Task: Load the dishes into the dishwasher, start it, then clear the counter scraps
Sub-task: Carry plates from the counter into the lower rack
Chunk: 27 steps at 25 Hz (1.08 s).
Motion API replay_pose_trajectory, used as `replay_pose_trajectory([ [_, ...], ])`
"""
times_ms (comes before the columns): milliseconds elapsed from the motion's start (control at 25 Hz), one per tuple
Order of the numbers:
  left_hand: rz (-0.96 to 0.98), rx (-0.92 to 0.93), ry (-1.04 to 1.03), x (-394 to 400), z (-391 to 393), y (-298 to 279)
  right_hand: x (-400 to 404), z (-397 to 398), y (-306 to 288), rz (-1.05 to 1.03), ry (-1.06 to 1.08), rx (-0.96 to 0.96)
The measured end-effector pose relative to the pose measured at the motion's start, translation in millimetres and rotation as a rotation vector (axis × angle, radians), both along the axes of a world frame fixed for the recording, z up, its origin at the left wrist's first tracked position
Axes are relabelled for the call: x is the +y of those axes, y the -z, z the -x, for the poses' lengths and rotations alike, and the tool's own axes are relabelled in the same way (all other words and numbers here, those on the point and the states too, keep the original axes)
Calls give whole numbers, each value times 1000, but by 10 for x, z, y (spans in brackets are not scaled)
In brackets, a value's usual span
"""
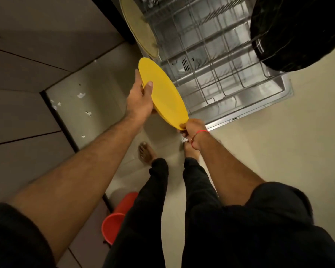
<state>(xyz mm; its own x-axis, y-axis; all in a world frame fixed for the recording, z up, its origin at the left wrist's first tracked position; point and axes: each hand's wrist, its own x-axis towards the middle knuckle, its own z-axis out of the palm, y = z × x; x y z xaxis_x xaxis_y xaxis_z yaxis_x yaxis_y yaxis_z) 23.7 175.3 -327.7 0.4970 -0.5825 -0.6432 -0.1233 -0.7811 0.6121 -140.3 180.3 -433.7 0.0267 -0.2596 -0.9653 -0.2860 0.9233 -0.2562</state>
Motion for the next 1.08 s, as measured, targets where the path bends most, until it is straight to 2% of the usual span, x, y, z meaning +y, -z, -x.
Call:
replay_pose_trajectory([
  [200, -17, -93, 67, -241, -118, 218, -171, -133, 85, -92, -25, -25],
  [400, -2, -44, 154, -412, -9, 135, -260, -211, 126, -135, -49, -6],
  [600, -32, 74, 78, -453, 139, 55, -323, -129, 225, -117, -105, 53],
  [760, -20, -69, 61, -375, 147, 105, -275, -130, 174, -95, -86, 87],
  [1080, -63, 157, -82, -522, -84, 228, -363, -238, 322, -89, -25, 51],
])
